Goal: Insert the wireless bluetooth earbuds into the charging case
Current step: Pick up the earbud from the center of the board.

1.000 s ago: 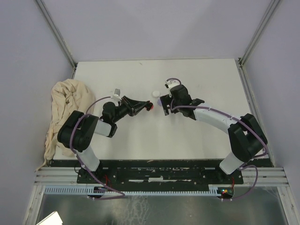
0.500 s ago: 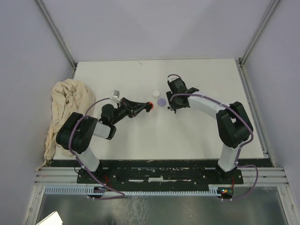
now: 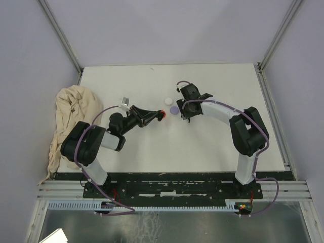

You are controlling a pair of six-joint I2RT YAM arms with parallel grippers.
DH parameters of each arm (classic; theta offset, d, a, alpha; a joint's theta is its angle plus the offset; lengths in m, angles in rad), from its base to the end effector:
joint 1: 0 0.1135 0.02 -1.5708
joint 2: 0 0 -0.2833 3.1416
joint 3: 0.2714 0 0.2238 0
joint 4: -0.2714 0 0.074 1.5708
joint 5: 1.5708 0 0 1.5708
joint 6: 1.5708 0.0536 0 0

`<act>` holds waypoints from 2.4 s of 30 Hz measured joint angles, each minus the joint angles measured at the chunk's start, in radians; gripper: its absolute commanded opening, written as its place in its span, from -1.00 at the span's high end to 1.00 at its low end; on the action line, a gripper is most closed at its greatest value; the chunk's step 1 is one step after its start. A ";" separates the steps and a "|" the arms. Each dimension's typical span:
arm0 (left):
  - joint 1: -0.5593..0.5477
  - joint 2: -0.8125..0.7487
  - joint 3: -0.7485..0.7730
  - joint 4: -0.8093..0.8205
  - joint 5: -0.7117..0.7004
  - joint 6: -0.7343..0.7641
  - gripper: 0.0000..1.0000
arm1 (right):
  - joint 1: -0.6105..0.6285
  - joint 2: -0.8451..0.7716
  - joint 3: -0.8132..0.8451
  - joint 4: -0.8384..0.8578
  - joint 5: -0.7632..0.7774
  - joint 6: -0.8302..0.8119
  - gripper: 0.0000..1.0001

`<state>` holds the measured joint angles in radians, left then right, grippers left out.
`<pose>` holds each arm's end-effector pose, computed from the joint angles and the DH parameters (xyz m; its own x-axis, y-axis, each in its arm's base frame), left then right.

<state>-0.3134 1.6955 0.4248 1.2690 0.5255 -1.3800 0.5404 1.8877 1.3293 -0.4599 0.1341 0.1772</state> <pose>0.2739 -0.1170 0.2062 -0.7307 -0.6560 -0.1888 0.1395 0.1272 -0.9820 0.3378 0.1943 0.2111 -0.7978 -0.2749 -0.5367 -0.3140 0.9492 -0.0195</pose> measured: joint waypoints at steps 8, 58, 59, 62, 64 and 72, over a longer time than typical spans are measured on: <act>0.010 0.000 -0.013 0.007 0.000 0.000 0.94 | 0.000 0.058 0.046 0.026 -0.057 -0.118 -0.17; 0.037 0.006 -0.045 0.050 0.005 -0.040 0.94 | -0.040 0.200 0.153 0.071 -0.042 -0.188 -0.12; 0.037 0.009 -0.045 0.051 0.006 -0.040 0.94 | -0.044 0.202 0.154 0.072 -0.041 -0.182 -0.12; 0.037 0.019 -0.045 0.055 0.008 -0.043 0.94 | -0.056 0.203 0.155 0.079 -0.040 -0.174 -0.12; 0.037 0.026 -0.045 0.062 0.008 -0.044 0.94 | -0.060 0.203 0.155 0.079 -0.041 -0.170 -0.12; 0.037 0.030 -0.045 0.072 0.008 -0.044 0.94 | -0.065 0.202 0.150 0.086 -0.075 -0.127 -0.13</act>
<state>-0.2760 1.7252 0.3794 1.3411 0.5335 -1.4242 0.4755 2.0899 1.4792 -0.3737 0.0593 0.0505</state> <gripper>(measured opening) 0.284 0.562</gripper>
